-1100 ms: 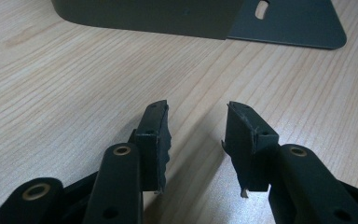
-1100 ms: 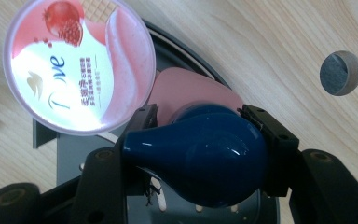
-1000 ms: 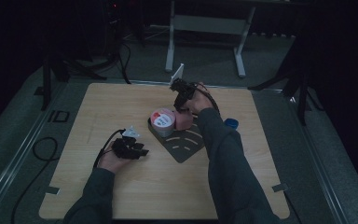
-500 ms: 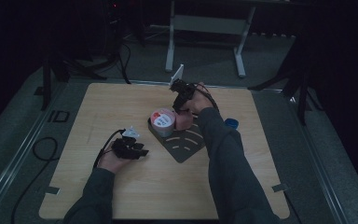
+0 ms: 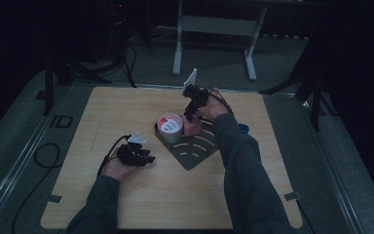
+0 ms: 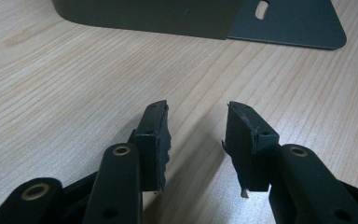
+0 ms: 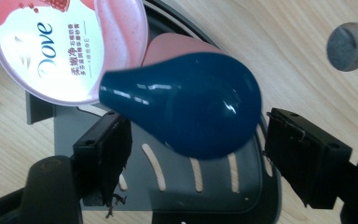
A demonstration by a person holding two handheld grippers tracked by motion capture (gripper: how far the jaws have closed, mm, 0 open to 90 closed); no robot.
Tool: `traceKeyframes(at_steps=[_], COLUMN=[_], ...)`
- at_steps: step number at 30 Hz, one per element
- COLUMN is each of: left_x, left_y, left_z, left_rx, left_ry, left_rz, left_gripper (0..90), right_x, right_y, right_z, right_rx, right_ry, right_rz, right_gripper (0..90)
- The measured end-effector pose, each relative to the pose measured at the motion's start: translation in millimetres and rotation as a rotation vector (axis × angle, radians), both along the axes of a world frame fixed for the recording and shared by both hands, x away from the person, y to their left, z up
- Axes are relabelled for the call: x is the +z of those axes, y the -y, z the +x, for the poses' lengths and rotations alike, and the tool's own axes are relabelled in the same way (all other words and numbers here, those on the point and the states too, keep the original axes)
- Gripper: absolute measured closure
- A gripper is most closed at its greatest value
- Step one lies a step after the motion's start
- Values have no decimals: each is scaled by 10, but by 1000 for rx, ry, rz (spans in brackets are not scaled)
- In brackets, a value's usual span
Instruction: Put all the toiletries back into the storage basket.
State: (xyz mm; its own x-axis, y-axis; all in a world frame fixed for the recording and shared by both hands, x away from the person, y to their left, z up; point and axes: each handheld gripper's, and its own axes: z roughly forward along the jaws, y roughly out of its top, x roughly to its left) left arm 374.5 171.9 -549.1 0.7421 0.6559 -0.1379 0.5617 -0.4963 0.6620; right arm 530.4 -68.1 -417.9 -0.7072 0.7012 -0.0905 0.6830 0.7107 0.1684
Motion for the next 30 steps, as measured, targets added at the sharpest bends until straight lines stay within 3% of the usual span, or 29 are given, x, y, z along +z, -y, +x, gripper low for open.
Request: traceKeyframes(at_steps=[9, 30], left_x=[1, -2], left_y=[0, -1], left_z=[0, -2], left_rx=[-2, -3], left_ry=[1, 5], left_rz=[3, 2], left_gripper=[589, 586], right_x=[101, 174], right_y=[57, 268], right_z=[-105, -311], right_rx=[28, 97], right_ry=[25, 46], right_rz=[6, 25], right_gripper=[212, 204])
